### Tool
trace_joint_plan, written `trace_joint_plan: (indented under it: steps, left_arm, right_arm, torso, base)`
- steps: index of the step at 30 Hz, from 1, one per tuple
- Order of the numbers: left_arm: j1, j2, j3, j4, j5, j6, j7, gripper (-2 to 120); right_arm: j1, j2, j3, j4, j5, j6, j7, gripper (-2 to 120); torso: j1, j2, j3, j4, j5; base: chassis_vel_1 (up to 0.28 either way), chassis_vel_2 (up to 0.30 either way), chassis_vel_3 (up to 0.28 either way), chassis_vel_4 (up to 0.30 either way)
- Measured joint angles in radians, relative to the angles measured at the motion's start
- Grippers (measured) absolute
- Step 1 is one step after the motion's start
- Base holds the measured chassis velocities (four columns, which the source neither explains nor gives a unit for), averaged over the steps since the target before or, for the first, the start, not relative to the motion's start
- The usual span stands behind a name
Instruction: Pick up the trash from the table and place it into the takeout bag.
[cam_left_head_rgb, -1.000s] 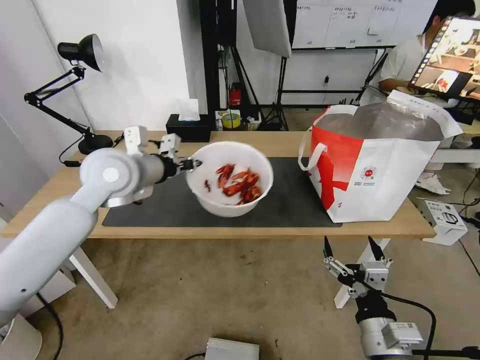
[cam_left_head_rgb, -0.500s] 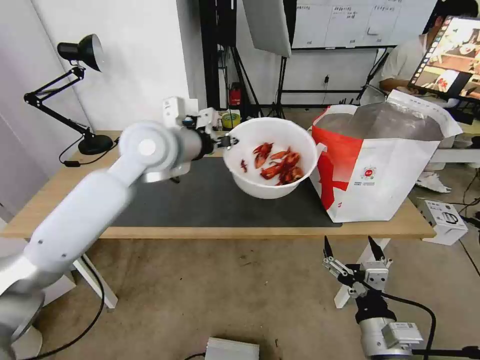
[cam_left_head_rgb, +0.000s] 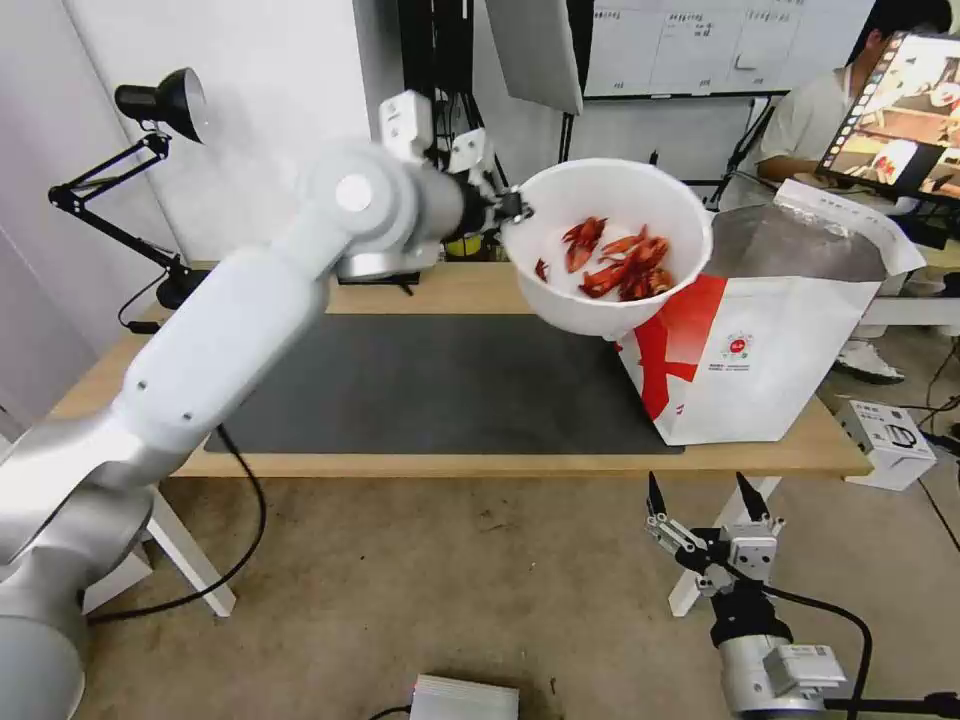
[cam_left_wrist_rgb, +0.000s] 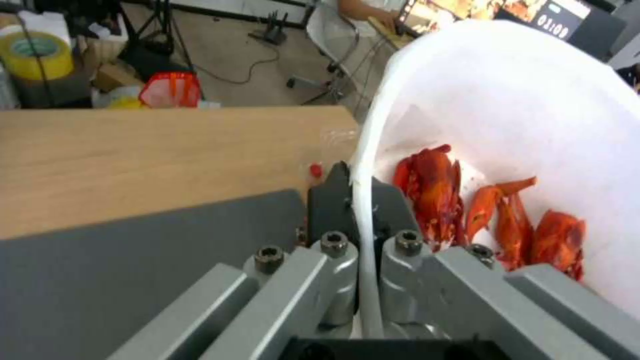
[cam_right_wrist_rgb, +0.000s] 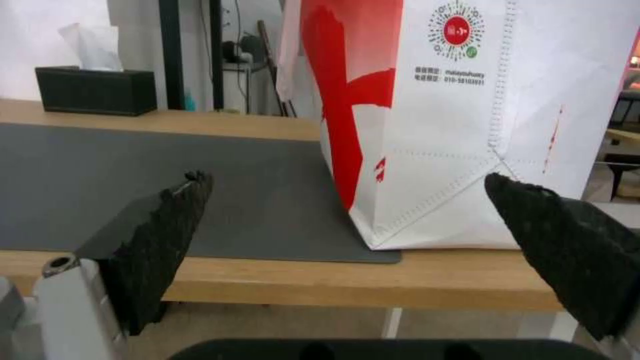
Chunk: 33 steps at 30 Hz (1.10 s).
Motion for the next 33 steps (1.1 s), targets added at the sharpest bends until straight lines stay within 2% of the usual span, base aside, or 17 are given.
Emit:
trace_joint_plan:
  steps: [2, 3, 6, 7, 11, 13, 15, 16, 18, 19, 21, 22, 24, 26, 28, 33]
  left_arm:
    - [-0.037, -0.053, 0.008, 0.055, 0.003, -0.006, -0.011, 0]
    - [-0.037, -0.053, 0.008, 0.055, 0.003, -0.006, -0.011, 0]
    - [-0.078, -0.142, 0.020, 0.140, 0.018, -0.019, -0.028, 0]
    - [-0.078, -0.142, 0.020, 0.140, 0.018, -0.019, -0.028, 0]
    - [-0.106, -0.269, 0.027, 0.248, 0.045, -0.037, -0.071, 0]
    - [-0.109, -0.288, 0.029, 0.263, 0.049, -0.042, -0.079, 0]
    - [-0.117, -0.361, 0.030, 0.317, 0.063, -0.059, -0.118, 0]
    - [-0.117, -0.361, 0.030, 0.317, 0.063, -0.059, -0.118, 0]
    - [-0.134, -0.406, 0.038, 0.359, 0.080, -0.086, -0.148, 0]
    - [-0.134, -0.406, 0.038, 0.359, 0.080, -0.086, -0.148, 0]
    - [-0.157, -0.415, 0.072, 0.388, 0.089, -0.141, -0.174, 0]
    - [-0.157, -0.415, 0.072, 0.388, 0.089, -0.141, -0.174, 0]
    - [-0.168, -0.415, 0.100, 0.398, 0.089, -0.186, -0.194, 0]
    - [-0.169, -0.415, 0.108, 0.399, 0.087, -0.199, -0.202, 0]
    - [-0.173, -0.415, 0.139, 0.401, 0.081, -0.248, -0.234, 0]
    - [-0.174, -0.414, 0.194, 0.393, 0.079, -0.293, -0.258, 0]
  right_arm:
    - [0.000, 0.000, 0.000, 0.000, 0.000, 0.000, 0.000, 100]
    - [0.000, 0.000, 0.000, 0.000, 0.000, 0.000, 0.000, 100]
    - [0.000, 0.000, 0.000, 0.000, 0.000, 0.000, 0.000, 100]
    - [0.000, 0.000, 0.000, 0.000, 0.000, 0.000, 0.000, 100]
    - [0.000, 0.000, 0.000, 0.000, 0.000, 0.000, 0.000, 100]
    - [0.000, 0.000, 0.000, 0.000, 0.000, 0.000, 0.000, 100]
    - [0.000, 0.000, 0.000, 0.000, 0.000, 0.000, 0.000, 100]
    - [0.000, 0.000, 0.000, 0.000, 0.000, 0.000, 0.000, 100]
    - [0.000, 0.000, 0.000, 0.000, 0.000, 0.000, 0.000, 100]
    - [0.000, 0.000, 0.000, 0.000, 0.000, 0.000, 0.000, 100]
    - [0.000, 0.000, 0.000, 0.000, 0.000, 0.000, 0.000, 100]
    - [0.000, 0.000, 0.000, 0.000, 0.000, 0.000, 0.000, 100]
    - [0.000, 0.000, 0.000, 0.000, 0.000, 0.000, 0.000, 100]
    - [0.000, 0.000, 0.000, 0.000, 0.000, 0.000, 0.000, 100]
    - [0.000, 0.000, 0.000, 0.000, 0.000, 0.000, 0.000, 100]
    - [0.000, 0.000, 0.000, 0.000, 0.000, 0.000, 0.000, 100]
  torso:
    - [0.000, 0.000, 0.000, 0.0000, 0.0001]
    - [0.000, 0.000, 0.000, 0.0000, 0.0001]
    - [0.000, 0.000, 0.000, -0.0003, 0.0003]
    - [0.000, 0.000, 0.000, -0.0003, 0.0003]
    - [0.000, 0.000, 0.000, -0.0002, 0.0002]
    - [0.000, 0.000, 0.000, -0.0002, 0.0002]
    - [0.000, 0.000, 0.000, -0.0003, 0.0003]
    - [0.000, 0.000, 0.000, -0.0003, 0.0003]
    - [0.000, 0.000, 0.000, -0.0007, 0.0003]
    - [0.000, 0.000, 0.000, -0.0007, 0.0003]
    - [0.000, 0.000, 0.000, -0.0002, 0.0001]
    - [0.000, 0.000, 0.000, -0.0002, 0.0001]
    - [0.000, 0.000, 0.000, 0.0003, -0.0002]
    - [0.000, 0.000, 0.000, 0.0003, -0.0003]
    - [0.000, 0.000, 0.000, 0.0000, -0.0001]
    - [0.000, 0.000, 0.000, 0.0000, -0.0002]
  base:
    - [0.000, 0.000, 0.000, 0.000]
    - [0.000, 0.000, 0.000, 0.000]
    - [0.000, 0.000, 0.000, 0.000]
    - [0.000, 0.000, 0.000, 0.000]
    - [0.000, 0.000, 0.000, 0.000]
    - [0.000, 0.000, 0.000, 0.000]
    - [0.000, 0.000, 0.000, 0.000]
    - [0.000, 0.000, 0.000, 0.000]
    - [0.000, 0.000, 0.000, 0.000]
    - [0.000, 0.000, 0.000, 0.000]
    - [0.000, 0.000, 0.000, 0.000]
    - [0.000, 0.000, 0.000, 0.000]
    - [0.000, 0.000, 0.000, 0.000]
    - [0.000, 0.000, 0.000, 0.000]
    - [0.000, 0.000, 0.000, 0.000]
    - [0.000, 0.000, 0.000, 0.000]
